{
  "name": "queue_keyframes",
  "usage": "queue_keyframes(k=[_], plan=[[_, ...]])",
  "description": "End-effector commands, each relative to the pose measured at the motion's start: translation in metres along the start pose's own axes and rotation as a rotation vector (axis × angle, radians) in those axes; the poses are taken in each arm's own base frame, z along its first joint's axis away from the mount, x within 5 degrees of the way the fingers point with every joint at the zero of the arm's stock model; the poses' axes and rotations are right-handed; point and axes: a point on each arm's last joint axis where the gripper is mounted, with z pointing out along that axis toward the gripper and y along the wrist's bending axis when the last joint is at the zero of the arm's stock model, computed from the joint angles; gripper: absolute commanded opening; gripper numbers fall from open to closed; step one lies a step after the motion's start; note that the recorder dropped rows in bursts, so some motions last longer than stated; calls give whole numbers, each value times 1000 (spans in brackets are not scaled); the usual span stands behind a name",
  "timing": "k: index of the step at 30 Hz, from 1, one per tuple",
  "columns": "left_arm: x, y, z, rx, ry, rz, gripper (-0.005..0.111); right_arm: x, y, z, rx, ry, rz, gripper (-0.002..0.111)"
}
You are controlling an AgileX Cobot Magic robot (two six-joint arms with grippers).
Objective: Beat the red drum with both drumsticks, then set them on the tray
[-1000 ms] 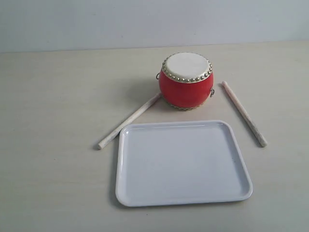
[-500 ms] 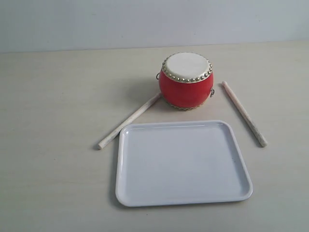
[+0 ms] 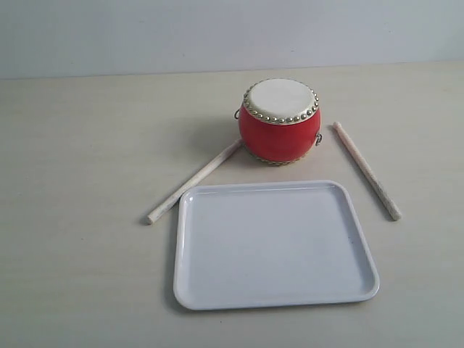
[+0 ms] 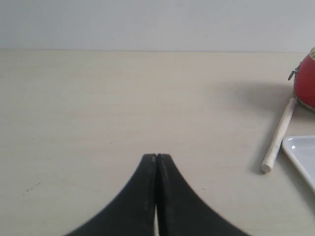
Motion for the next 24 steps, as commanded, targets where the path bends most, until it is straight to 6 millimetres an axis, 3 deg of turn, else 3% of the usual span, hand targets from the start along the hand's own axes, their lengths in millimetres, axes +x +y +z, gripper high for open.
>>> queue_keyframes(k=[1,11,18,24], plan=[[0,0,0,1,-8,1,0,0,-1,0,2,-13,7,0],[0,0,0,1,-8,1,0,0,-1,0,3,-9,10,0],[0,0,0,1,-8,1,0,15,-2,-2,15,157,17,0],[0,0,0,1,-8,1,0,16,-1,-2,15,165,27,0]])
